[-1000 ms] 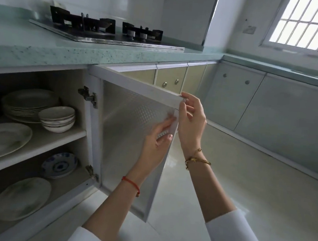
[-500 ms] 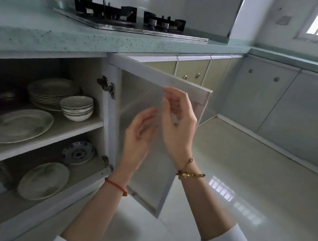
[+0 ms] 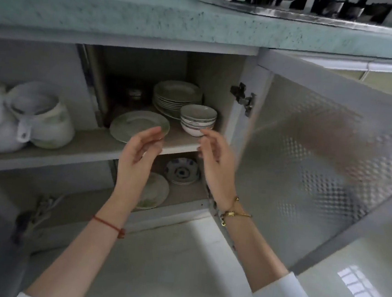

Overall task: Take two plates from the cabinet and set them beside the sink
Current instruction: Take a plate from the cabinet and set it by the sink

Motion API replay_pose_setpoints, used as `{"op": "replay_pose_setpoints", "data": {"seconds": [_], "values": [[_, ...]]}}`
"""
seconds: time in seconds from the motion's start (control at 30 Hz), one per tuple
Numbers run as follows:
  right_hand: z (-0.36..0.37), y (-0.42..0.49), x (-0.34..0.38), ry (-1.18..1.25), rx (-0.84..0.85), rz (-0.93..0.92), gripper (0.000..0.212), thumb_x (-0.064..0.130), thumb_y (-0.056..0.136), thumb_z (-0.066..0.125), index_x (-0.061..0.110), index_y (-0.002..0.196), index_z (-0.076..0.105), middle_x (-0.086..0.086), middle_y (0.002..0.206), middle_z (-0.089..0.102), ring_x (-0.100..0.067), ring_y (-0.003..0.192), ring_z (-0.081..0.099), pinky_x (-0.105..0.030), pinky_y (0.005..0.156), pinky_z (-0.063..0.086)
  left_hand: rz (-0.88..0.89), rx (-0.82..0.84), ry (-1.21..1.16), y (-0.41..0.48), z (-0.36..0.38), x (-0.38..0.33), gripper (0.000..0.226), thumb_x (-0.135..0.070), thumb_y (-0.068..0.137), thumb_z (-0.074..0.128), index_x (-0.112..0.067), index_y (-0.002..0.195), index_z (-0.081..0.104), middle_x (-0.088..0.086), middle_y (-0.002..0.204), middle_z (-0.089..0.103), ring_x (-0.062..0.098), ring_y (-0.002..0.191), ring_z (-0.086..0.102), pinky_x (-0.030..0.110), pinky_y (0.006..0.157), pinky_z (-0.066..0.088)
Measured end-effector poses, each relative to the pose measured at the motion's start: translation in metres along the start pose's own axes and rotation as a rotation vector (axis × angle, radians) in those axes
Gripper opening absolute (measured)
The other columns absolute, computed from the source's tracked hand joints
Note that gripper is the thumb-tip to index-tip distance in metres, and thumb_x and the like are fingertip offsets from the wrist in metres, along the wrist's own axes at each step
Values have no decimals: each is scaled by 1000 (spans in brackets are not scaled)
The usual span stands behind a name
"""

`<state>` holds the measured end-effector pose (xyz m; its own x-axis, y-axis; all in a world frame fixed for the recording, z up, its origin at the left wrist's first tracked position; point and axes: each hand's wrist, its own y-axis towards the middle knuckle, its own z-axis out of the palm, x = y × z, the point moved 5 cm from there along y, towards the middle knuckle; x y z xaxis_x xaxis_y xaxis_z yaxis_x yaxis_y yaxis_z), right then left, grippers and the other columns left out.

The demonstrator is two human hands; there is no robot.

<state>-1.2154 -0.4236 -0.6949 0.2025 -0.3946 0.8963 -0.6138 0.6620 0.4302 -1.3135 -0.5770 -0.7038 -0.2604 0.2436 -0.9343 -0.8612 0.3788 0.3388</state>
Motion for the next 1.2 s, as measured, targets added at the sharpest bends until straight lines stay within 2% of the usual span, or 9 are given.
{"op": "replay_pose_setpoints", "data": {"seconds": [0.13,0.37,0.57,0.73,0.87,0.97,1.03,1.1,1.2], "values": [[42,8,-24,47,85,76,26,23,101,52,14,122,64,-3,109,70,-23,100,67,-46,90,56,-45,-28,50,15,-36,7,32,-1,95,57,-23,117,66,11,121,69,23,119,64,38,103,52],[97,6,-101,74,174,162,25,21,99,55,12,120,65,-6,106,71,-21,98,67,-33,87,54,-105,-104,128,27,-96,56,25,-18,87,63,-24,110,69,-2,111,74,15,110,68,28,93,56],[134,-2,-198,0,212,232,22,18,99,54,11,115,67,-2,101,68,-17,96,65,-25,85,52,-234,-215,202,32,-133,161,26,-6,93,62,-17,115,69,-7,105,74,9,104,69,18,83,55],[152,0,-278,-135,207,300,21,16,97,56,10,112,69,1,101,66,-7,89,61,4,68,39,-372,-206,287,43,-148,249,32,1,93,57,-7,124,63,7,119,70,21,114,65,38,104,51],[164,10,-332,-225,181,348,22,11,96,56,6,112,70,-13,108,72,-21,96,63,-7,70,41,-474,-205,328,60,-151,310,38,7,93,54,4,131,56,20,132,63,26,118,62,32,107,48],[171,16,-368,-300,197,375,23,10,94,57,3,110,71,-18,109,72,-26,97,63,-13,71,38,-514,-222,394,69,-156,350,40,6,91,58,6,131,57,23,131,63,24,112,62,4,80,49],[176,19,-390,-321,242,399,22,8,94,55,-5,103,70,-25,104,70,-35,94,63,-25,77,40,-535,-228,410,74,-160,375,42,9,90,57,8,132,55,26,132,61,23,108,59,-2,70,46],[178,21,-405,-324,224,379,19,-1,91,55,-15,93,67,-33,96,69,-45,92,63,-39,78,46,-565,-209,466,76,-163,395,45,6,88,58,4,133,56,23,132,61,17,105,56,2,70,45],[181,16,-420,-391,230,344,10,-3,88,61,-8,86,70,-25,87,72,-29,81,60,-21,70,41,-614,-138,568,77,-166,416,50,-8,79,62,-6,129,64,17,130,65,22,114,61,25,94,49]]}}
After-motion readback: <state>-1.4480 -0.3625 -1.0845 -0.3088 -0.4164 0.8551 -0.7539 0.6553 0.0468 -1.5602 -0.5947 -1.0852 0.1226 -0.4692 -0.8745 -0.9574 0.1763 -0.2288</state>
